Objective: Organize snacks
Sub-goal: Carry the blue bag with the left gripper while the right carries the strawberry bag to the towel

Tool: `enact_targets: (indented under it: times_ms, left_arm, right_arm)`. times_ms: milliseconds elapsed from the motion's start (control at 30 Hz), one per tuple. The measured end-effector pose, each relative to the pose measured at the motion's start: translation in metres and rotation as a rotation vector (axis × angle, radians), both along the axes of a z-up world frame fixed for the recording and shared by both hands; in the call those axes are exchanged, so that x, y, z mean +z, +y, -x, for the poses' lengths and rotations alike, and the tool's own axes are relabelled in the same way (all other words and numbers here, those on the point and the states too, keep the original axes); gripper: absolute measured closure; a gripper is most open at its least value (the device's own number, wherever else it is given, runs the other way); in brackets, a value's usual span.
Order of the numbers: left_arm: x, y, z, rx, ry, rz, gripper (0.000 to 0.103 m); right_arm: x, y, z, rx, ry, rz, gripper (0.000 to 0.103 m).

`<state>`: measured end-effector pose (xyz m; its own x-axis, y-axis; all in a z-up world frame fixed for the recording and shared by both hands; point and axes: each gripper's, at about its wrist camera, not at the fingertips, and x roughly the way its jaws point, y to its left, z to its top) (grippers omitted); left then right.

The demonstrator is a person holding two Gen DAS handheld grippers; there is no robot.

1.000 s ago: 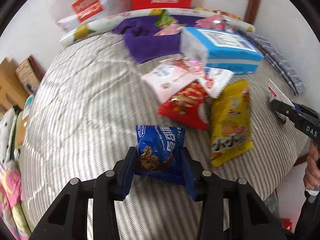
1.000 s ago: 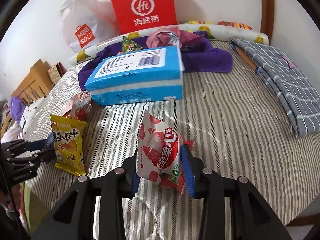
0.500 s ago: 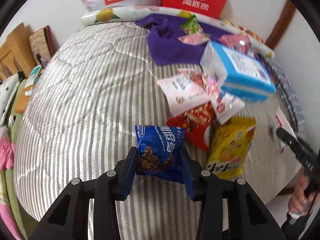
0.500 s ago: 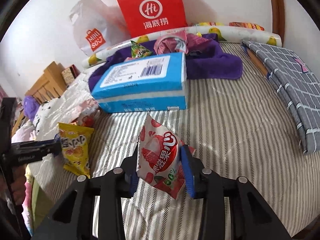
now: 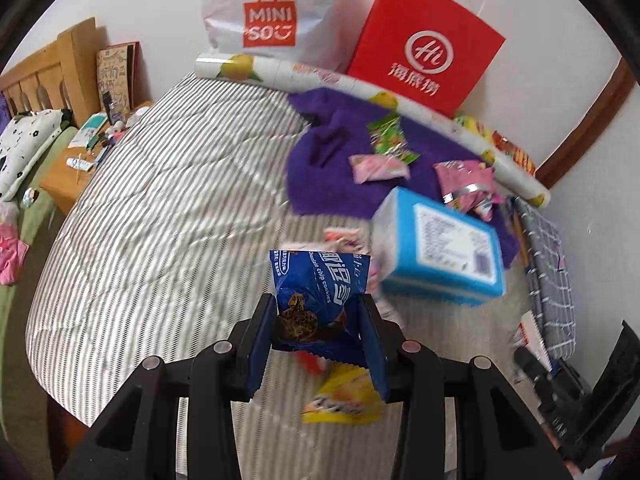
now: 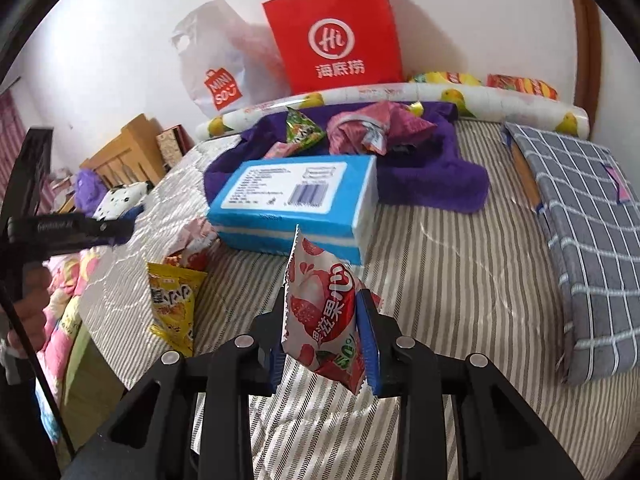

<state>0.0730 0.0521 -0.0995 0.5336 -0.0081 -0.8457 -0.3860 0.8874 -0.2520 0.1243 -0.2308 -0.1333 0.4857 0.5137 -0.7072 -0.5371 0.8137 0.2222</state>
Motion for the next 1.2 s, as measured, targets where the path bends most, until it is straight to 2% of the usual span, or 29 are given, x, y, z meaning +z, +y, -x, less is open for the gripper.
enact_targets:
  times_ms: [233,467,733,900,1200]
  left_arm:
    - [0.007,-0.030,-0.020,-0.031,-0.012,0.011,0.064]
    - [0.014,-0.038,-0.028,-0.063,-0.037,0.033,0.064]
    - [0.027,-0.024,-0.035,-0.086,-0.065,0.044,0.064]
    - [0.029,-0.008,-0.044,-0.117,-0.065,0.056,0.064]
    - [0.034,0.010,-0.085,-0.233,-0.078,0.021,0.064]
  right_arm:
    - [0.015,-0.001,-0.010,0.043,-0.016,-0.016,0.072]
    - [0.033,-0.005,-0.022,-0.001,-0.016,-0.015,0.072]
    - [0.049,0.005,-0.042,-0.083,-0.009,0.010,0.072]
    - [0.058,0.011,-0.054,-0.135,-0.018,-0.011,0.072]
    - [0.046,0.017,-0.099,-0.285,-0.017,0.009,0.072]
